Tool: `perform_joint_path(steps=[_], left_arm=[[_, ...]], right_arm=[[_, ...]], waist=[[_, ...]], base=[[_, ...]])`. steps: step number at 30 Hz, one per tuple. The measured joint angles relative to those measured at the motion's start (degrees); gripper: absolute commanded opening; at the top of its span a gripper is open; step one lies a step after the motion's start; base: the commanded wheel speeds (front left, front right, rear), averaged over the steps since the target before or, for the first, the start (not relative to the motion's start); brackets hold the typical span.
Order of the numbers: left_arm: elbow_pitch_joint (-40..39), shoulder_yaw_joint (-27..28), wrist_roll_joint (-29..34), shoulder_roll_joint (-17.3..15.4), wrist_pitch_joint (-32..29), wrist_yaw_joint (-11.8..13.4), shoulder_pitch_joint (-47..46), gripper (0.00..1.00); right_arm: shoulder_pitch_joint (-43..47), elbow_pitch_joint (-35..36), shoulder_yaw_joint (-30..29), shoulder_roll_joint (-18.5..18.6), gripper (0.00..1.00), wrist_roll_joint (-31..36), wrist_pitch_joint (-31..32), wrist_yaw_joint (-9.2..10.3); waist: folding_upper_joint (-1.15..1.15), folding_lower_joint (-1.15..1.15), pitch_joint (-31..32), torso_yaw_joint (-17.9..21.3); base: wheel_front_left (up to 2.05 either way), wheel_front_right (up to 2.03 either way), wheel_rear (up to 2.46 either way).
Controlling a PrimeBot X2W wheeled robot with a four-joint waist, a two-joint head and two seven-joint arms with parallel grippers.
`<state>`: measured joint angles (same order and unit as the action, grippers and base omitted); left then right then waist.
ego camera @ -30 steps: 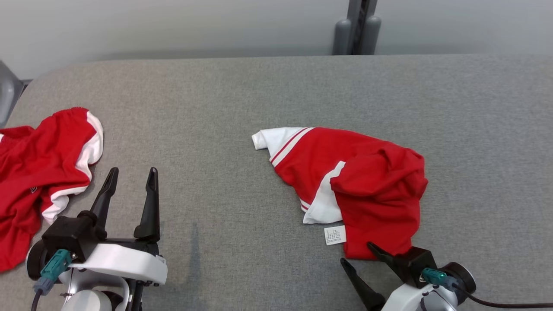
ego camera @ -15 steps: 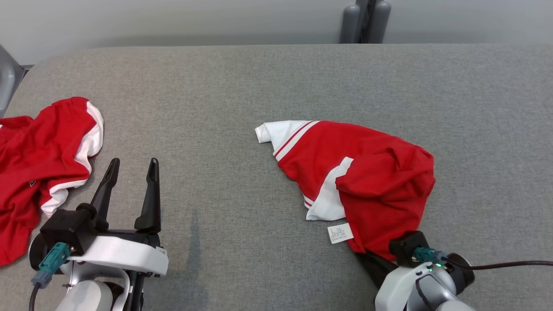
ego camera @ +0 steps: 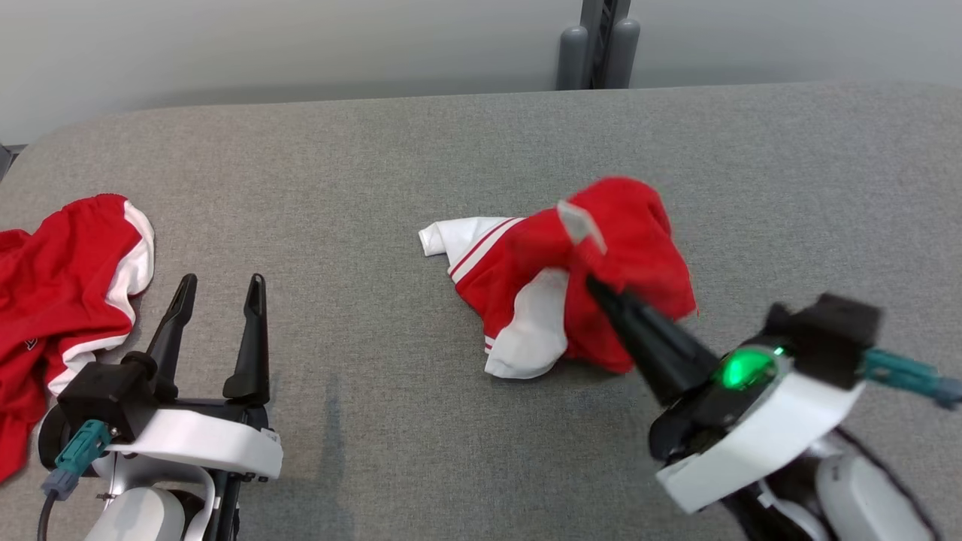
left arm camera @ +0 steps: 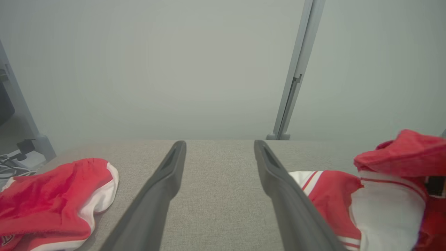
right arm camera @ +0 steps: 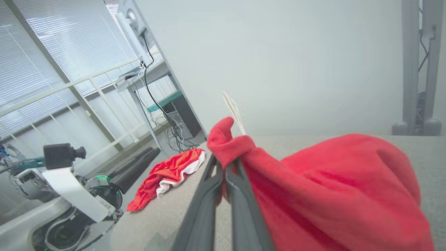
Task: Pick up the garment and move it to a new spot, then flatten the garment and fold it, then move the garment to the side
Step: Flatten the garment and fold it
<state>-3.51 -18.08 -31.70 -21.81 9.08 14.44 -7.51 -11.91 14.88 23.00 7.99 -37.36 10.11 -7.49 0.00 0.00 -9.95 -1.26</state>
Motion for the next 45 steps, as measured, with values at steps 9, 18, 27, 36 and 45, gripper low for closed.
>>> perform_joint_path(steps=[9, 18, 27, 36, 45], left_arm=[[-0.34, -0.55, -0.15, -0.14, -0.33, -0.02, -0.02, 1.0], [0.03, -1.48, -0.18, -0.08, -0.52, -0.77, -0.79, 1.0], [0.75, -1.66, -0.18, -0.65, -0.54, -1.26, -1.69, 1.0], [1.59, -1.72, -0.16, -1.3, -0.46, -1.01, -0.99, 1.0], [1.2, -1.54, -0.16, -2.47, -0.82, -0.24, 0.71, 1.0]], right_arm=[[-1.86, -0.35, -17.11, -3.91, 0.0, -12.21, -5.43, 0.0], [0.52, -22.04, -33.22, -3.07, 0.0, -13.6, -9.38, 0.02], [-1.55, -35.7, -33.96, -1.78, 1.0, -12.55, -15.53, 0.01], [0.1, -32.38, -28.84, 2.53, 1.0, -3.77, -21.02, 0.01], [3.25, -19.68, -26.71, 2.99, 1.0, 16.66, -21.06, 0.0]], waist=[[0.0, 0.0, -0.4, 0.44], [0.0, 0.0, -1.7, 0.12], [0.0, 0.0, -2.64, 0.39], [0.0, 0.0, -0.25, 1.07], [0.0, 0.0, 2.83, 2.94]], base=[[0.0, 0.0, 0.0], [0.0, 0.0, 0.0], [0.0, 0.0, 0.0], [0.0, 0.0, 0.0], [0.0, 0.0, 0.0]])
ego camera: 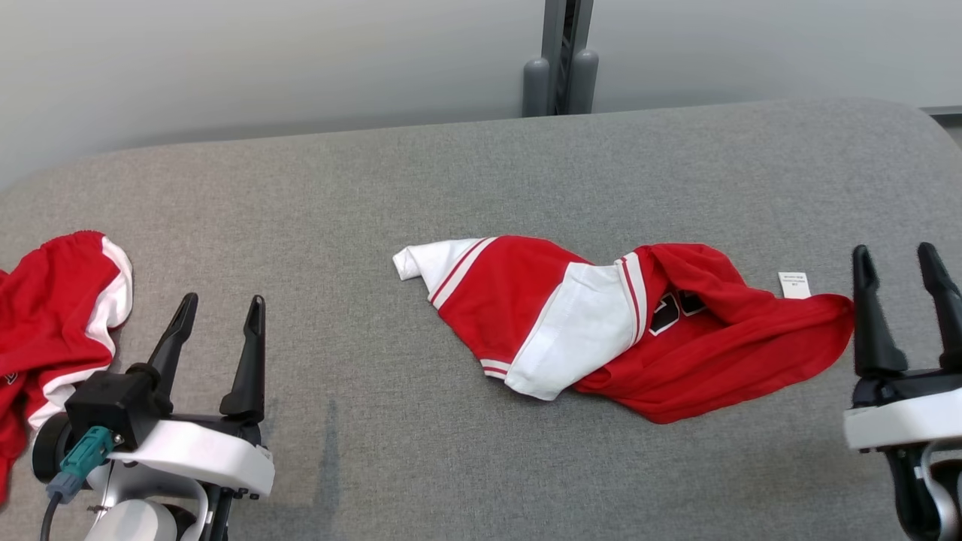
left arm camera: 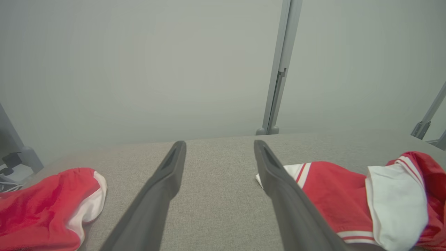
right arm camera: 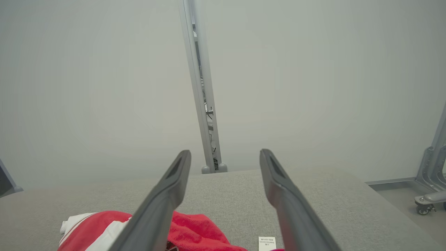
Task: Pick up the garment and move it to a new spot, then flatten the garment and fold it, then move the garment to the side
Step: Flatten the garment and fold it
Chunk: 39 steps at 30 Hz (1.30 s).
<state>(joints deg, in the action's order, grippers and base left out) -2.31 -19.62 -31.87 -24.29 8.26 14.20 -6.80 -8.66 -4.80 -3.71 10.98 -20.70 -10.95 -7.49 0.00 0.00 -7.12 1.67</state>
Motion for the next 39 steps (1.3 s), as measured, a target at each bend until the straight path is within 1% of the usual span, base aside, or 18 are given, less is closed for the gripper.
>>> perform_joint_path(steps=[4, 8, 13, 21, 23, 26, 35, 36, 39], left_arm=[[-0.13, -0.14, 0.01, -0.16, -0.24, 0.46, 0.75, 1.0], [0.03, -0.31, 0.04, -0.11, -0.13, 1.09, 1.99, 1.0], [0.27, -0.86, -0.02, 0.51, 0.03, 1.59, 3.48, 1.0], [0.4, -1.27, -0.09, 0.41, -0.01, 1.66, 3.52, 1.0], [0.36, -1.55, -0.07, 0.37, -0.19, 1.49, 3.11, 1.0], [0.24, -1.92, 0.02, 0.56, -0.23, 1.27, 1.71, 1.0], [1.79, -3.05, -0.12, 3.04, 1.48, 0.41, -0.27, 1.0], [2.6, -3.32, -0.27, 3.69, 2.09, 0.11, -0.88, 1.0], [3.74, -3.93, -0.45, 4.99, 2.91, -0.53, -1.87, 1.0]], right_arm=[[2.25, 6.2, 1.49, -1.77, 1.0, 4.92, 3.89, 0.0], [5.26, 9.81, 2.72, -3.93, 1.0, 6.79, 7.72, 0.0], [8.17, 11.04, 2.71, -5.3, 1.0, 7.26, 9.79, 0.0], [8.99, 11.03, 2.6, -5.73, 1.0, 7.51, 10.57, 0.0], [8.81, 10.94, 3.69, -5.11, 1.0, 7.64, 11.25, 0.0], [7.32, 10.05, 7.13, -3.03, 1.0, 8.14, 13.35, 0.0], [0.31, 4.5, 23.07, 3.76, 1.0, 7.1, 23.95, 0.0], [-1.92, 2.99, 26.41, 4.77, 1.0, 6.97, 25.96, -0.01], [-4.82, 0.4, 29.76, 6.93, 1.0, 7.35, 28.29, -0.01]], waist=[[0.0, 0.0, 1.05, 0.27], [0.0, 0.0, 2.05, 0.19], [0.0, 0.0, 2.8, -0.17], [0.0, 0.0, 2.8, -0.98], [0.0, 0.0, 2.49, -1.52], [0.0, 0.0, 1.82, -2.81], [0.0, 0.0, -1.38, -8.63], [0.0, 0.0, -2.62, -9.8], [0.0, 0.0, -4.43, -11.63]], base=[[0.0, 0.0, 0.0], [0.0, 0.0, 0.0], [0.0, 0.0, 0.0], [0.0, 0.0, 0.0], [0.0, 0.0, 0.0], [0.0, 0.0, 0.0], [0.0, 0.0, 0.0], [0.0, 0.0, 0.0], [0.0, 0.0, 0.0]])
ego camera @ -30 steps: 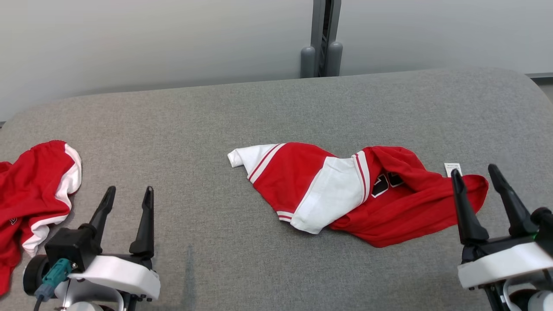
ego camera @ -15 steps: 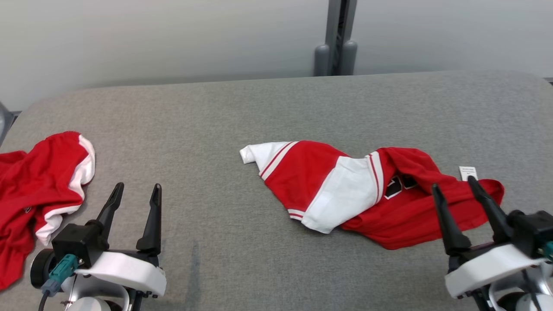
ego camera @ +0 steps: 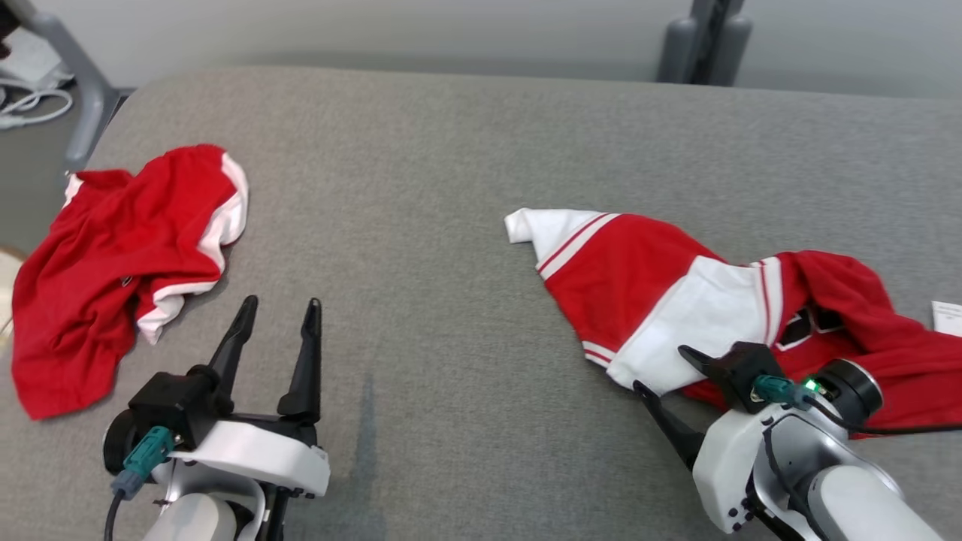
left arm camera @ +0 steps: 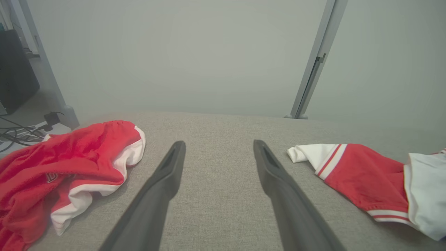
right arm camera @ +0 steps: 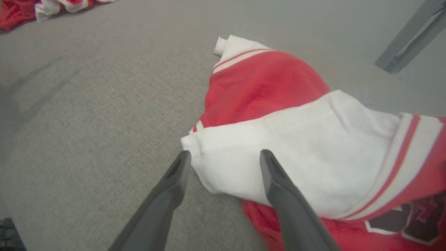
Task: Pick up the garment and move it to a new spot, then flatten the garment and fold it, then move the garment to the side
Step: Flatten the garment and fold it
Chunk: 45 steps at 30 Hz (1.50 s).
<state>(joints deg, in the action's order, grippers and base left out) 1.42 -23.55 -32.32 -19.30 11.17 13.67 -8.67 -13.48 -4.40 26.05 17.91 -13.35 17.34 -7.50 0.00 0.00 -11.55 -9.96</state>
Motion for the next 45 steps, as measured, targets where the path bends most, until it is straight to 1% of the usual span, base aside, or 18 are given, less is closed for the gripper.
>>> perform_joint_path(steps=[4, 5, 6, 7, 8, 11, 15, 22, 23, 25, 28, 32, 34, 37, 41, 43, 44, 45], left_arm=[[1.32, -0.31, -0.22, 1.31, 0.91, -0.59, -0.98, 1.0], [1.59, -0.22, -0.34, 1.49, 1.1, -0.79, -1.26, 1.0], [1.88, -0.12, -0.38, 1.56, 1.33, -0.96, -1.4, 1.0], [2.15, 0.07, -0.46, 1.54, 1.52, -1.01, -1.41, 1.0], [2.4, 0.27, -0.51, 1.48, 1.6, -1.01, -1.44, 1.0], [2.7, 0.66, -0.49, 1.4, 1.99, -1.0, -1.6, 1.0], [2.61, 1.3, -0.31, 0.79, 2.22, -0.65, -1.72, 1.0], [1.8, 2.21, -0.27, -0.67, 1.96, -0.23, -1.75, 1.0], [1.59, 2.19, -0.21, -0.83, 1.88, 0.0, -1.75, 1.0], [1.26, 2.24, -0.13, -1.21, 1.59, 0.13, -1.71, 1.0], [0.62, 2.24, -0.12, -1.57, 1.11, 0.36, -1.66, 1.0], [0.03, 2.1, -0.12, -1.87, 0.52, 0.53, -1.64, 1.0], [-0.14, 2.02, -0.12, -1.96, 0.35, 0.53, -1.65, 1.0], [-0.34, 1.68, -0.12, -2.01, 0.01, 0.52, -1.65, 1.0], [-0.46, 0.94, -0.14, -1.87, -0.24, 0.43, -1.68, 1.0], [-0.46, 0.63, -0.13, -1.74, -0.31, 0.42, -1.68, 1.0], [-0.46, 0.63, -0.13, -1.74, -0.31, 0.42, -1.68, 1.0], [-0.47, 0.54, -0.13, -1.71, -0.32, 0.42, -1.69, 1.0]], right_arm=[[-2.68, -2.43, 2.2, 2.09, 1.0, 1.65, 1.94, 0.0], [-3.25, -2.69, 2.41, 2.29, 0.95, 1.91, 2.25, 0.0], [-3.6, -3.09, 2.41, 2.3, 0.49, 1.9, 2.71, 0.0], [-3.69, -3.23, 2.46, 2.3, 0.29, 1.9, 2.81, 0.0], [-3.7, -3.25, 2.41, 2.25, 0.0, 1.77, 2.81, 0.0], [-3.95, -2.53, 1.01, 1.8, 0.0, 0.58, 1.96, 0.0], [-3.75, 0.57, -1.82, 0.74, 0.0, -0.79, -0.29, 0.0], [-2.91, 9.2, -7.65, -2.72, 0.0, -4.09, -5.46, 0.01], [-2.93, 10.5, -7.72, -3.15, 0.0, -4.52, -5.99, 0.01], [-2.97, 13.18, -7.76, -4.69, 0.0, -7.56, -7.14, 0.01], [-3.98, 16.82, -6.25, -6.41, 0.0, -11.0, -7.9, 0.01], [-6.16, 19.47, -4.24, -8.55, 0.0, -14.99, -8.58, 0.01], [-6.63, 19.51, -5.32, -10.07, 0.0, -16.35, -9.22, 0.01], [-6.46, 17.4, -10.43, -12.18, 0.0, -18.28, -10.84, 0.01], [-5.21, 10.05, -18.73, -13.28, 0.0, -20.04, -14.06, 0.01], [-5.04, 5.04, -21.61, -13.6, 0.0, -20.92, -15.68, 0.01], [-5.04, 5.04, -21.61, -13.6, 0.0, -20.92, -15.68, 0.01], [-5.04, 2.85, -22.97, -13.73, 0.0, -22.19, -16.77, 0.02]], waist=[[0.0, 0.0, -2.11, -2.14], [0.0, 0.0, -2.54, -2.58], [0.0, 0.0, -2.91, -2.95], [0.0, 0.0, -3.25, -3.2], [0.0, 0.0, -3.52, -3.35], [0.0, 0.0, -3.85, -3.16], [0.0, 0.0, -3.75, -1.94], [0.0, 0.0, -3.03, 1.26], [0.0, 0.0, -2.89, 1.7], [0.0, 0.0, -2.53, 2.63], [0.0, 0.0, -2.11, 3.95], [0.0, 0.0, -1.61, 5.06], [0.0, 0.0, -1.42, 5.34], [0.0, 0.0, -1.23, 5.52], [0.0, 0.0, -1.44, 5.58], [0.0, 0.0, -1.6, 5.7], [0.0, 0.0, -1.6, 5.7], [0.0, 0.0, -1.68, 5.74]], base=[[0.0, 0.0, 0.0], [0.0, 0.0, 0.0], [0.0, 0.0, 0.0], [0.0, 0.0, 0.0], [0.0, 0.0, 0.0], [0.0, 0.0, 0.0], [0.0, 0.0, 0.0], [0.0, 0.0, 0.0], [0.0, 0.0, 0.0], [0.0, 0.0, 0.0], [0.0, 0.0, 0.0], [0.0, 0.0, 0.0], [0.0, 0.0, 0.0], [0.0, 0.0, 0.0], [0.0, 0.0, 0.0], [0.0, 0.0, 0.0], [0.0, 0.0, 0.0], [0.0, 0.0, 0.0]])
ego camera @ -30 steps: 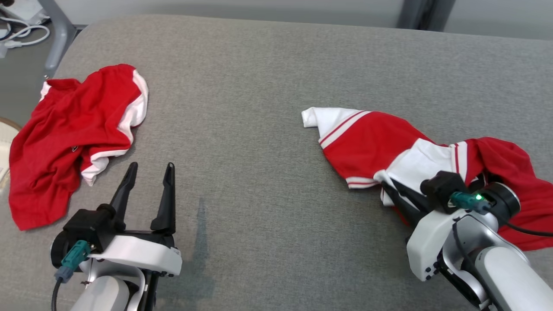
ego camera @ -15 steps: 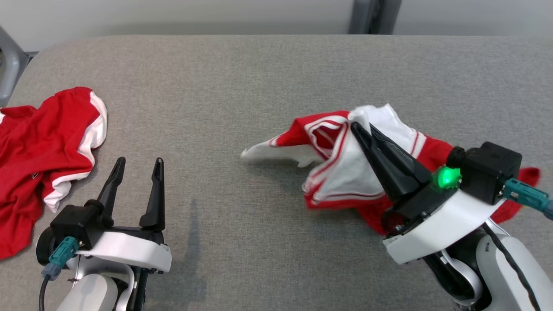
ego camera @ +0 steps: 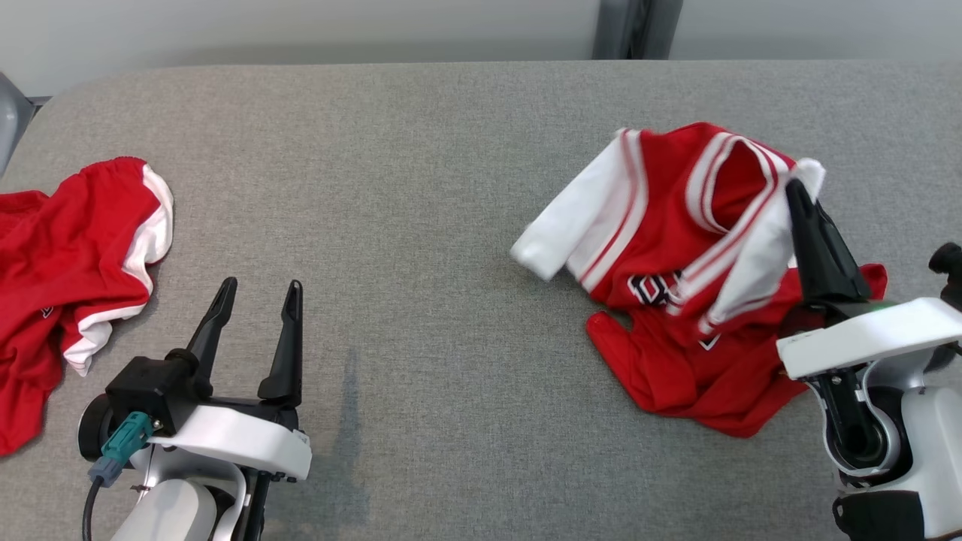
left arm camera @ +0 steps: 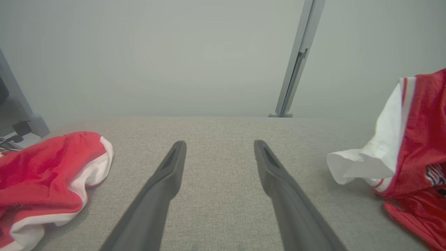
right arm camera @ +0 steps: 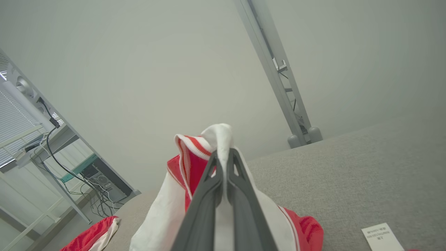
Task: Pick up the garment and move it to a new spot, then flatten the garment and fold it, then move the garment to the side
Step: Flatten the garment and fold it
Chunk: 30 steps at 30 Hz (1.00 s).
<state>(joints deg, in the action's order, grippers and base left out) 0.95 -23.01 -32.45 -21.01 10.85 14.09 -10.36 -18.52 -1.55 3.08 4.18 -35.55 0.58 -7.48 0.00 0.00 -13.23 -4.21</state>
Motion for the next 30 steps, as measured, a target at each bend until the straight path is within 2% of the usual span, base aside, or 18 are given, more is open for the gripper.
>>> perform_joint_path(steps=[6, 13, 14, 15, 16, 17, 18, 19, 24, 30], left_arm=[[-0.13, -0.42, 0.1, -0.16, -0.24, -0.23, -0.51, 1.0], [-0.1, -0.87, 0.16, -0.27, -0.25, -0.42, -0.81, 1.0], [-0.04, -0.91, 0.15, -0.29, -0.25, -0.42, -0.82, 1.0], [0.01, -0.91, 0.15, -0.3, -0.26, -0.42, -0.82, 1.0], [0.04, -0.9, 0.14, -0.32, -0.25, -0.41, -0.82, 1.0], [0.12, -0.89, 0.12, -0.36, -0.25, -0.41, -0.81, 1.0], [0.19, -0.89, 0.07, -0.4, -0.25, -0.38, -0.8, 1.0], [0.2, -0.86, 0.05, -0.47, -0.25, -0.34, -0.79, 1.0], [-0.05, -0.7, 0.07, -0.73, -0.15, 0.13, -0.61, 1.0], [-0.85, 0.54, 0.03, -1.79, 0.1, 1.2, 0.59, 1.0]], right_arm=[[-1.96, -13.43, -4.77, 0.34, 0.01, -2.03, -6.0, -0.01], [-3.25, -23.82, -8.98, 1.54, 0.0, -4.34, -12.52, -0.01], [-3.24, -24.92, -9.71, 1.64, 0.06, -4.68, -13.05, -0.01], [-3.19, -25.68, -10.14, 1.72, 0.23, -5.26, -13.39, -0.01], [-3.16, -26.4, -10.38, 1.78, 0.23, -5.33, -13.82, -0.01], [-3.04, -27.03, -10.59, 1.83, 0.45, -5.43, -14.18, -0.01], [-2.73, -27.39, -10.6, 1.9, 0.56, -5.82, -14.26, -0.01], [-2.29, -27.57, -10.55, 1.96, 1.0, -5.94, -14.51, -0.01], [0.8, -27.14, -11.36, 3.45, 1.0, -4.28, -15.28, -0.01], [5.33, -20.61, -13.86, 5.49, 1.0, 4.49, -15.59, -0.01]], waist=[[0.0, 0.0, -0.79, 0.26], [0.0, 0.0, -1.08, 0.15], [0.0, 0.0, -1.02, 0.17], [0.0, 0.0, -0.94, 0.21], [0.0, 0.0, -0.83, 0.29], [0.0, 0.0, -0.65, 0.39], [0.0, 0.0, -0.42, 0.49], [0.0, 0.0, -0.21, 0.6], [0.0, 0.0, 1.08, 1.04], [0.0, 0.0, 2.28, 2.03]], base=[[0.0, 0.0, 0.0], [0.0, 0.0, 0.0], [0.0, 0.0, 0.0], [0.0, 0.0, 0.0], [0.0, 0.0, 0.0], [0.0, 0.0, 0.0], [0.0, 0.0, 0.0], [0.0, 0.0, 0.0], [0.0, 0.0, 0.0], [0.0, 0.0, 0.0]])
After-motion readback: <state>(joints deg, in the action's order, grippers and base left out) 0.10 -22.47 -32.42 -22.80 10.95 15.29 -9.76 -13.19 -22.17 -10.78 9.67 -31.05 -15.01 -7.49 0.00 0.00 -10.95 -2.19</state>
